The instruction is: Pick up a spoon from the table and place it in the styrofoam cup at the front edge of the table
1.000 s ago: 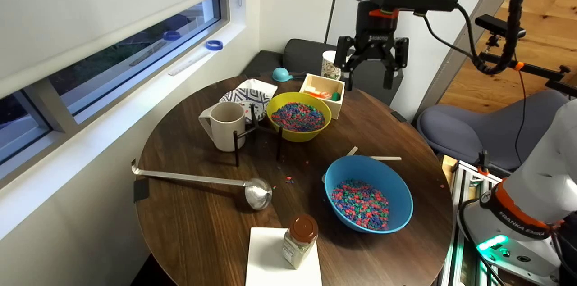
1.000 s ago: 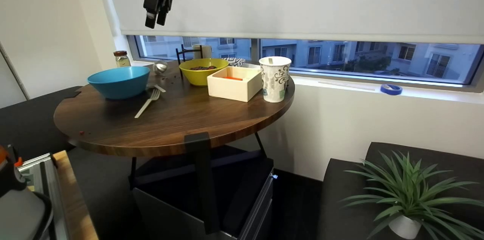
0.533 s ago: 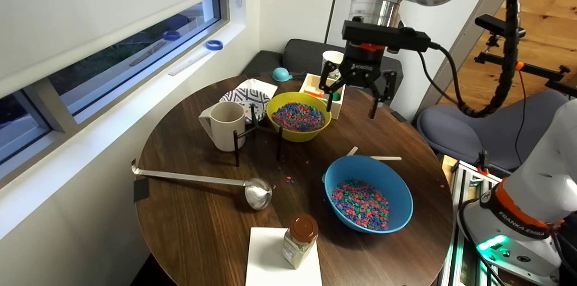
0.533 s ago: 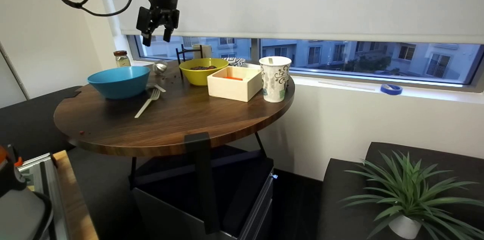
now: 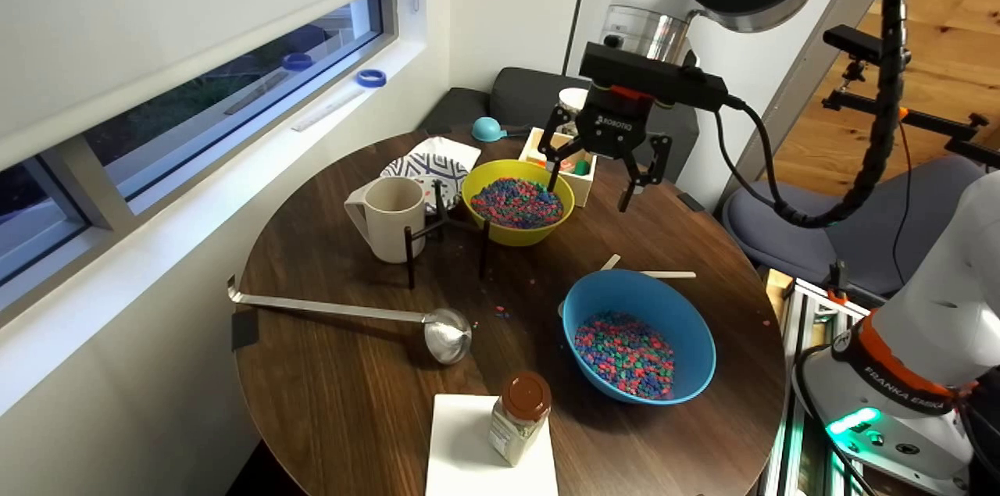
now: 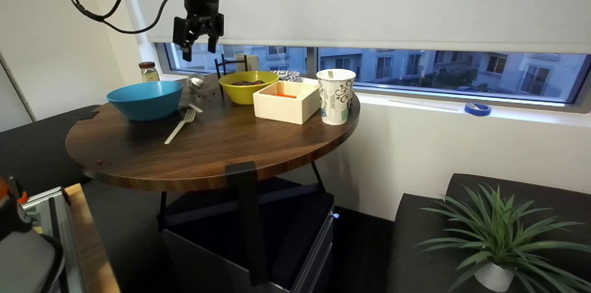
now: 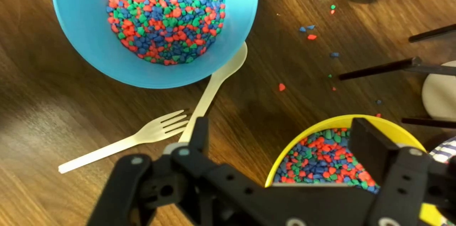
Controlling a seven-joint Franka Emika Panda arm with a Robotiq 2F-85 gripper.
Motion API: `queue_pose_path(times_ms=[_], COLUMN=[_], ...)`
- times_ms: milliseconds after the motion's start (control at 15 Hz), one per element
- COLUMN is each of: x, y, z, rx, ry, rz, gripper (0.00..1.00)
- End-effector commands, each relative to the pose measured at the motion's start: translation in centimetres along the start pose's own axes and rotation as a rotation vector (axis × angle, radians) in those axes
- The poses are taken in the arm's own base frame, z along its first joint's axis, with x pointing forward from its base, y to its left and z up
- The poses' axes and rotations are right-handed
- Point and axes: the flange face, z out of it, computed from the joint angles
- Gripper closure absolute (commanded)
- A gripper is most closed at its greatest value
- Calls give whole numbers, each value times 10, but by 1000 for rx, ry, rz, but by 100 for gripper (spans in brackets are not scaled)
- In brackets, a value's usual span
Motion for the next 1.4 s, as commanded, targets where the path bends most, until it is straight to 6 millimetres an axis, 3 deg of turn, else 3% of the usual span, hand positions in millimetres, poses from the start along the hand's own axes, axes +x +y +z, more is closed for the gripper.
queue_pose_path(times_ms=[0, 533, 1000, 1333], x=[3, 23, 26, 24], y=[3, 17, 26, 24], z=[8, 42, 86, 102], rx=[-34, -122, -212, -232], ry=[-45, -96, -129, -143], rz=[-10, -4, -9, -33], gripper=[0, 0, 0, 0])
